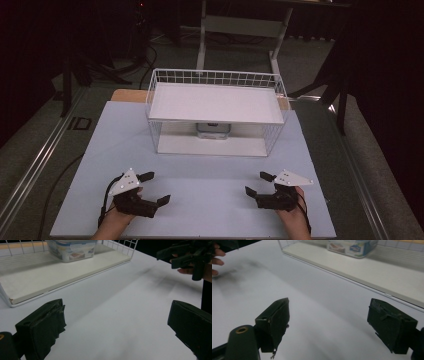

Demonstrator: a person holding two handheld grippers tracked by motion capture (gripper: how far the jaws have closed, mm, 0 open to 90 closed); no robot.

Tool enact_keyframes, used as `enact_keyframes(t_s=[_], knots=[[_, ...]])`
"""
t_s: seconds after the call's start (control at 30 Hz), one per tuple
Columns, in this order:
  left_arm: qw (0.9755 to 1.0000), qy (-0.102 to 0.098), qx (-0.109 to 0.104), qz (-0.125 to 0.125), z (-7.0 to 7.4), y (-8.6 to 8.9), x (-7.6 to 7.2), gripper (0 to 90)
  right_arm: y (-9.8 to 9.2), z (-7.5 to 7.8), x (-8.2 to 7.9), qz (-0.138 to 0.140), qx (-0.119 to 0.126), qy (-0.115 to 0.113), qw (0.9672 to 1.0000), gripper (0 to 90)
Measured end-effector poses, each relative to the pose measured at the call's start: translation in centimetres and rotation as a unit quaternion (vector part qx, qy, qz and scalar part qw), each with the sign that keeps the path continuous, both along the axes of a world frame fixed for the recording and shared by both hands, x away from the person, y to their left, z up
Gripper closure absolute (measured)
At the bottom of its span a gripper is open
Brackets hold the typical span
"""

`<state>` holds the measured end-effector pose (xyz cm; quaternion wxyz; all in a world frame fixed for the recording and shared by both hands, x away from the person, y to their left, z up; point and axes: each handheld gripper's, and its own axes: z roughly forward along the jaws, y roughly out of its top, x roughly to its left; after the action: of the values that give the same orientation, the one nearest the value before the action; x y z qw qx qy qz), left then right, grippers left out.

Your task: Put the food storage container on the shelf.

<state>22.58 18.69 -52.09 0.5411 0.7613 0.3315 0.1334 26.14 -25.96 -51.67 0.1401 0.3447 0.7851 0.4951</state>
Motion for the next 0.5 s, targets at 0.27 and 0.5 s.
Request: enact_keyframes(t_s=[0.27,0.5], knots=[[0.9999,-0.006,0.008,0.002,-0.18,-0.12,-0.06,2.1,0.34,-0.59,0.38,0.011,-0.017,-0.009,0.9998,18.0],[0.9999,-0.004,-0.006,0.009,0.08,0.08,-0.1,2.1,0.39,-0.62,0.43,0.009,-0.018,-0.014,0.9997,18.0]])
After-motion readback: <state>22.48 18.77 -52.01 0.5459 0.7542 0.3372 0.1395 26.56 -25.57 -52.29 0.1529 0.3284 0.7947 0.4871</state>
